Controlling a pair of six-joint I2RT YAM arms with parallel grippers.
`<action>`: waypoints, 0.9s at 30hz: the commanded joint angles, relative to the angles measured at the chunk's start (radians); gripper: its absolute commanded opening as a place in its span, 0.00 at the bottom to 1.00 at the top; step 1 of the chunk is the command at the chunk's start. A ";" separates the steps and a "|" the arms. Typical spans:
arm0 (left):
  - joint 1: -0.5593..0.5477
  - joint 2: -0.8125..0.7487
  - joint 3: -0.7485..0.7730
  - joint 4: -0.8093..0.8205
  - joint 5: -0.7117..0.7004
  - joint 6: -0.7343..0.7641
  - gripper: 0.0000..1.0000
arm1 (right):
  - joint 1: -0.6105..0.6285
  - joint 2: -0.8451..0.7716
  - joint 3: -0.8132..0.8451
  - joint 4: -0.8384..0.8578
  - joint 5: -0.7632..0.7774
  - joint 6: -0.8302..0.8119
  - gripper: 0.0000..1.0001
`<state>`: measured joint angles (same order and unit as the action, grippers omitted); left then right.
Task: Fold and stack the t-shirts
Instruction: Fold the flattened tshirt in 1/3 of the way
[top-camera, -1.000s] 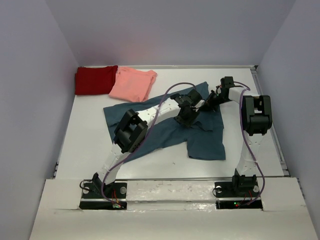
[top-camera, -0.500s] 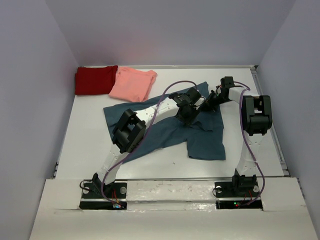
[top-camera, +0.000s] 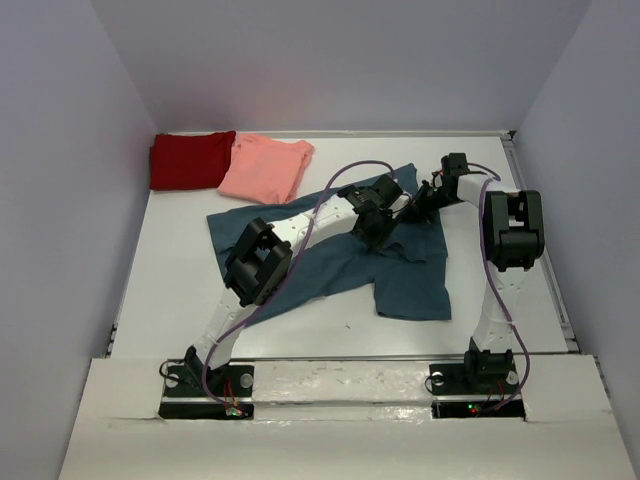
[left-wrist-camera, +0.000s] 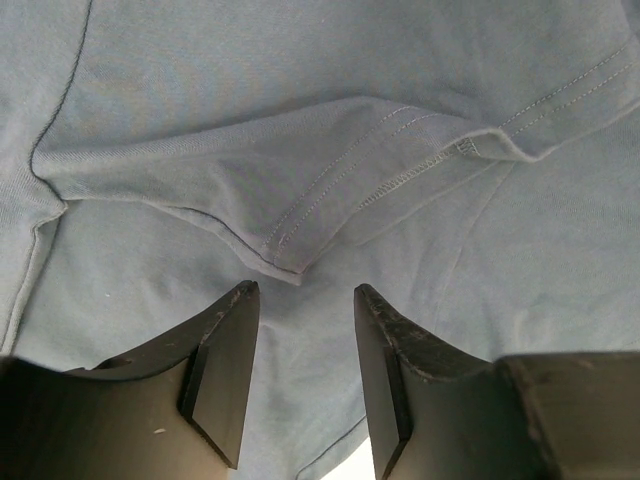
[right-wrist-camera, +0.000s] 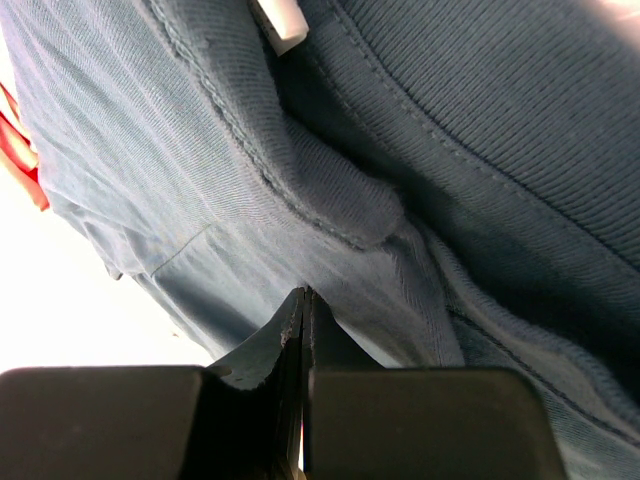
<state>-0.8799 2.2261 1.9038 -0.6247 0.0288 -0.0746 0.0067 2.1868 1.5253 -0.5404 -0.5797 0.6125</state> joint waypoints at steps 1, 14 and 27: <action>-0.001 0.003 0.011 0.006 -0.018 0.015 0.52 | -0.014 0.033 0.016 -0.029 0.072 -0.037 0.00; 0.015 0.061 0.044 -0.001 -0.017 0.012 0.50 | -0.014 0.031 0.015 -0.032 0.072 -0.037 0.00; 0.027 0.052 0.047 -0.003 -0.066 0.004 0.16 | -0.014 0.034 0.010 -0.033 0.070 -0.040 0.00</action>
<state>-0.8555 2.3089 1.9156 -0.6243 0.0101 -0.0757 0.0067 2.1868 1.5253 -0.5415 -0.5804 0.6079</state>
